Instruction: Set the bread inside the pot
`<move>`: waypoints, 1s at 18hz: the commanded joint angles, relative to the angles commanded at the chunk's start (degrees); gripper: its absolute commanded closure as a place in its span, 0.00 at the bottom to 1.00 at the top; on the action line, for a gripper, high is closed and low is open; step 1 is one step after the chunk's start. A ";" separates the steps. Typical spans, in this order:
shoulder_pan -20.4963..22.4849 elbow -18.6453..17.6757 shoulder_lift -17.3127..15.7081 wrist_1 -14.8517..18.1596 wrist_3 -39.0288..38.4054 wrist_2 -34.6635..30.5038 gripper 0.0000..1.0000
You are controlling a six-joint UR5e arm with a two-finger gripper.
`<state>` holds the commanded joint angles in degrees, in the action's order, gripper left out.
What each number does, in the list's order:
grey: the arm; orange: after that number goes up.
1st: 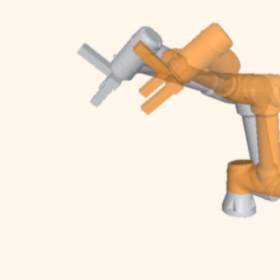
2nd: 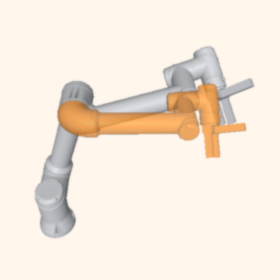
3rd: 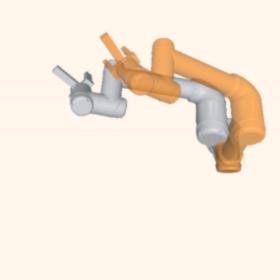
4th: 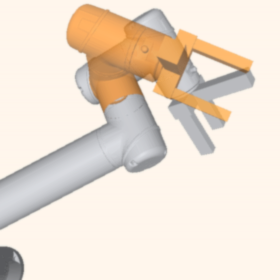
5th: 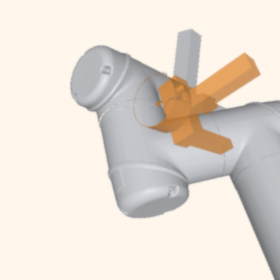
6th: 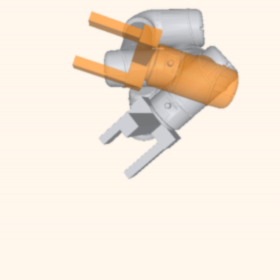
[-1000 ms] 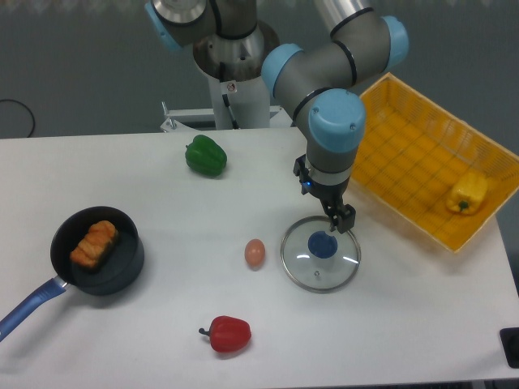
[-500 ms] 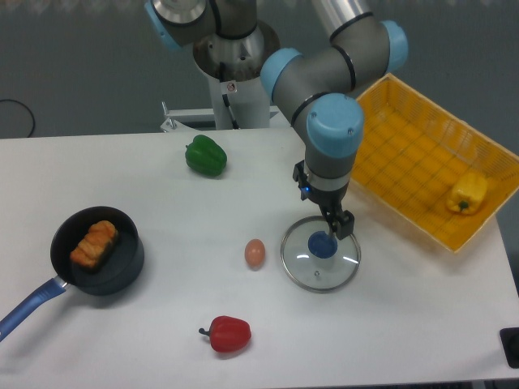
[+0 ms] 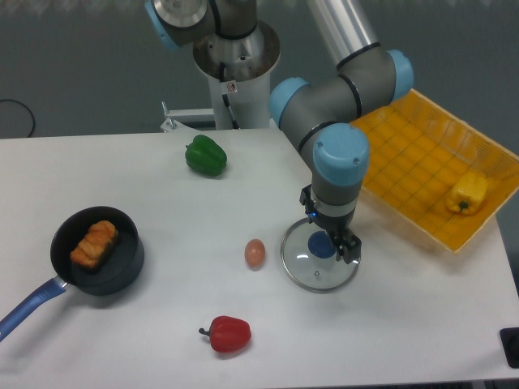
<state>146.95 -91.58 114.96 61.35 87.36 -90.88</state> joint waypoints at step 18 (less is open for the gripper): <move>0.18 12.57 8.69 -6.84 -11.60 -4.31 0.00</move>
<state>147.13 -79.01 123.65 54.51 75.76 -95.19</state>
